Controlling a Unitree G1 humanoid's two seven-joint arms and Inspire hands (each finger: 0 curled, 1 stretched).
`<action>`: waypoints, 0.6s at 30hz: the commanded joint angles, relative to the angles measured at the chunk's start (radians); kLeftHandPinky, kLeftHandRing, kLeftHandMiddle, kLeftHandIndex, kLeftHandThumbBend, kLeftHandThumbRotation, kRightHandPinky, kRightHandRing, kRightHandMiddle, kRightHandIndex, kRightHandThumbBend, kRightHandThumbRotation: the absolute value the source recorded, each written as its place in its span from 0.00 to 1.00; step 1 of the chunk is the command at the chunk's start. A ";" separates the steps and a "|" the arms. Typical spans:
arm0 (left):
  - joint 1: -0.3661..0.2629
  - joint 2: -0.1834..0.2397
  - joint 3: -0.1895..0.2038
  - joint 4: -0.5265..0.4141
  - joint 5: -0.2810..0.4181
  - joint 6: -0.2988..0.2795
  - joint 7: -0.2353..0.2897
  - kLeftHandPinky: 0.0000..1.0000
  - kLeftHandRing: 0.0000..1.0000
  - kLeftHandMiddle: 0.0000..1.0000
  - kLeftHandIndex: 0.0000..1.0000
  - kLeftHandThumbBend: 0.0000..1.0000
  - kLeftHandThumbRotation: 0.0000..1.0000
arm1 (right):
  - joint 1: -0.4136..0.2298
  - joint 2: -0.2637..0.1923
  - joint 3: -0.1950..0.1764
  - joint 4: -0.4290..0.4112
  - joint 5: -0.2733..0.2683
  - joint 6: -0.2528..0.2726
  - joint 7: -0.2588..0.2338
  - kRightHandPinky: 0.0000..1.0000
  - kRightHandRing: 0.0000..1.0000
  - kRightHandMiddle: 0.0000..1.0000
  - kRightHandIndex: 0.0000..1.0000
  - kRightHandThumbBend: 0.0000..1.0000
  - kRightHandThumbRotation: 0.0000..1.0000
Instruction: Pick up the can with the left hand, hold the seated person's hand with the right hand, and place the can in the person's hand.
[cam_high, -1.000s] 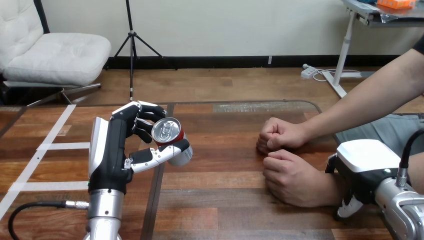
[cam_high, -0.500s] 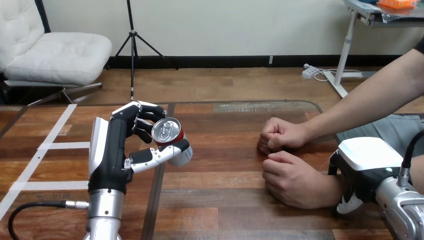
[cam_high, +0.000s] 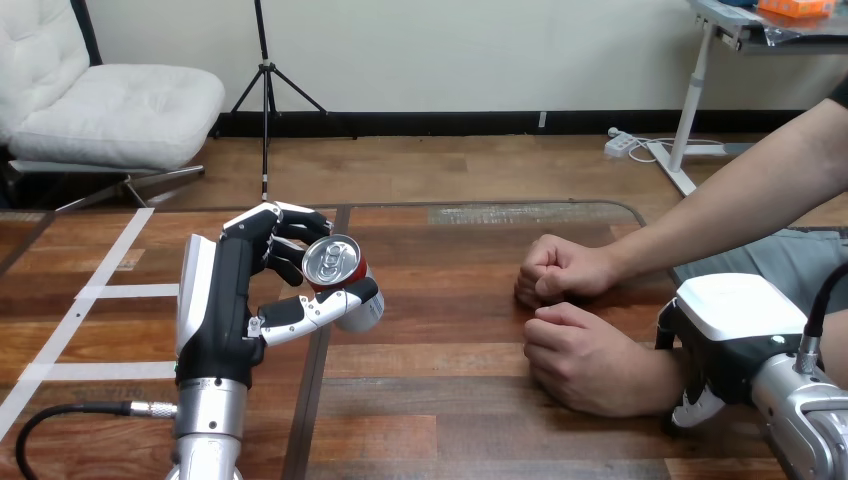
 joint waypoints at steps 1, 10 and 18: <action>-0.052 0.012 0.012 -0.029 -0.002 -0.011 0.007 0.35 0.40 0.48 0.52 0.68 0.00 | -0.071 -0.021 -0.027 -0.019 0.021 -0.011 -0.049 0.23 0.35 0.43 0.50 0.75 0.00; -0.053 0.013 0.012 -0.029 0.005 -0.010 0.011 0.35 0.40 0.48 0.52 0.69 0.00 | -0.070 -0.026 -0.031 -0.029 0.043 -0.010 -0.048 0.24 0.35 0.43 0.46 0.74 0.00; -0.053 0.011 0.013 -0.030 0.000 -0.005 0.007 0.35 0.40 0.48 0.52 0.69 0.00 | -0.071 -0.028 -0.032 -0.032 0.044 -0.007 -0.046 0.24 0.35 0.43 0.47 0.73 0.00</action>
